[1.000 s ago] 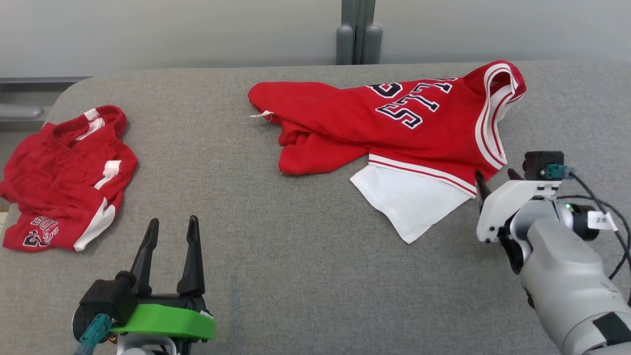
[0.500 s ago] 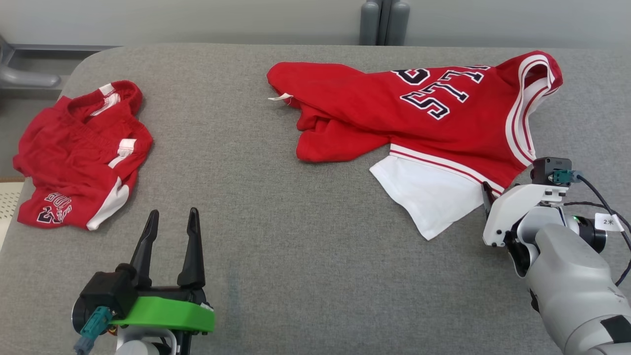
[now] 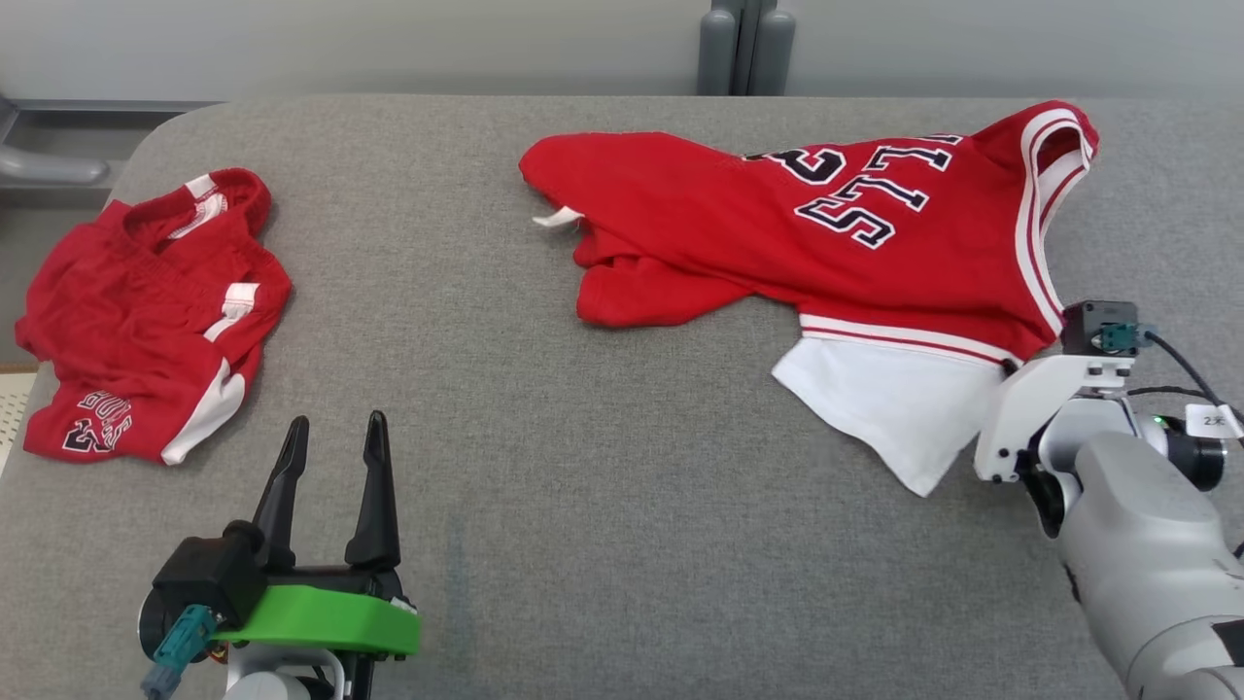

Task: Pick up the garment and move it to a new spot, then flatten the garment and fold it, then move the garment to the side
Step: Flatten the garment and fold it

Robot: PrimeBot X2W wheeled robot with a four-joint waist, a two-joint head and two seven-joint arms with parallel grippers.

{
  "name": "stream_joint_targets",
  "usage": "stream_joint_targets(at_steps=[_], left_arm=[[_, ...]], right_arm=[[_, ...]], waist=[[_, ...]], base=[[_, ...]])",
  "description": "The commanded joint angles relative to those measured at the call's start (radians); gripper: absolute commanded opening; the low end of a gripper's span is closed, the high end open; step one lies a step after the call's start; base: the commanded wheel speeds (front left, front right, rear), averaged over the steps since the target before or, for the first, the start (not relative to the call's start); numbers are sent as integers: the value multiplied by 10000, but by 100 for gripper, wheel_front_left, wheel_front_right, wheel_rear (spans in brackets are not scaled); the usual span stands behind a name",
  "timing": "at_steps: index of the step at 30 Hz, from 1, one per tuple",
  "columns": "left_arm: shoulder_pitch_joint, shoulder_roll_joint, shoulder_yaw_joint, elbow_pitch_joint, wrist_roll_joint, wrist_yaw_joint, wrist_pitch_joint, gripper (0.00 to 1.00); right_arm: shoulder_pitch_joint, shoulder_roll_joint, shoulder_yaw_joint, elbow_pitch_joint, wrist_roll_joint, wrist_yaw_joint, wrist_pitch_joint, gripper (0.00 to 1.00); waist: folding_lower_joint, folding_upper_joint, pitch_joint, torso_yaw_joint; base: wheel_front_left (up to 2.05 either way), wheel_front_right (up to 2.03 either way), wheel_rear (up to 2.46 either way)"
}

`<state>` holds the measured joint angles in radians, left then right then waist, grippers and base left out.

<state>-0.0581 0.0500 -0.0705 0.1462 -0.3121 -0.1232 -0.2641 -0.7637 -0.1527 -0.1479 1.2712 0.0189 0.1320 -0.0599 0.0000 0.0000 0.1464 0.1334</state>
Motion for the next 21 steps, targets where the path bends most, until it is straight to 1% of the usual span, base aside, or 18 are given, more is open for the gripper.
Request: stream_joint_targets(at_steps=[1,5,7,9,11,12,13,17,21], left_arm=[[-36,12,7,1,-64,-21,-5,100],[134,11,45,-14,-70,33,-5,100],[176,11,67,-66,-81,65,-5,100],[163,11,79,-98,-64,72,-5,100],[128,12,76,-118,-45,68,-5,100],[105,12,62,-120,-38,65,-5,100],[76,12,46,-112,-30,61,-5,100],[-10,12,-11,-26,-29,45,-5,100],[48,12,35,24,-17,28,-5,100]], right_arm=[[4,-181,-146,-107,-150,-23,0,0],[204,-860,-593,-464,-674,-23,302,0],[427,-1345,-933,-842,-1090,-23,666,0],[555,-1543,-1151,-1180,-1372,-23,877,0],[710,-1603,-1391,-1544,-1568,-23,1019,0],[784,-1588,-1483,-1755,-1690,-23,1017,45],[862,-1514,-1613,-2061,-1750,-23,884,100],[1264,-1054,-1942,-2947,-1862,-23,732,100],[1819,-540,-1997,-4006,-1931,-23,422,100]], waist=[[0,0,-98,-110],[0,0,-208,-279],[0,0,-230,-379],[0,0,-209,-432],[0,0,-175,-472],[0,0,-161,-485],[0,0,-145,-498],[0,0,-160,-496],[0,0,-273,-497]], base=[[0,0,0],[0,0,0],[0,0,0],[0,0,0],[0,0,0],[0,0,0],[0,0,0],[0,0,0],[0,0,0]])
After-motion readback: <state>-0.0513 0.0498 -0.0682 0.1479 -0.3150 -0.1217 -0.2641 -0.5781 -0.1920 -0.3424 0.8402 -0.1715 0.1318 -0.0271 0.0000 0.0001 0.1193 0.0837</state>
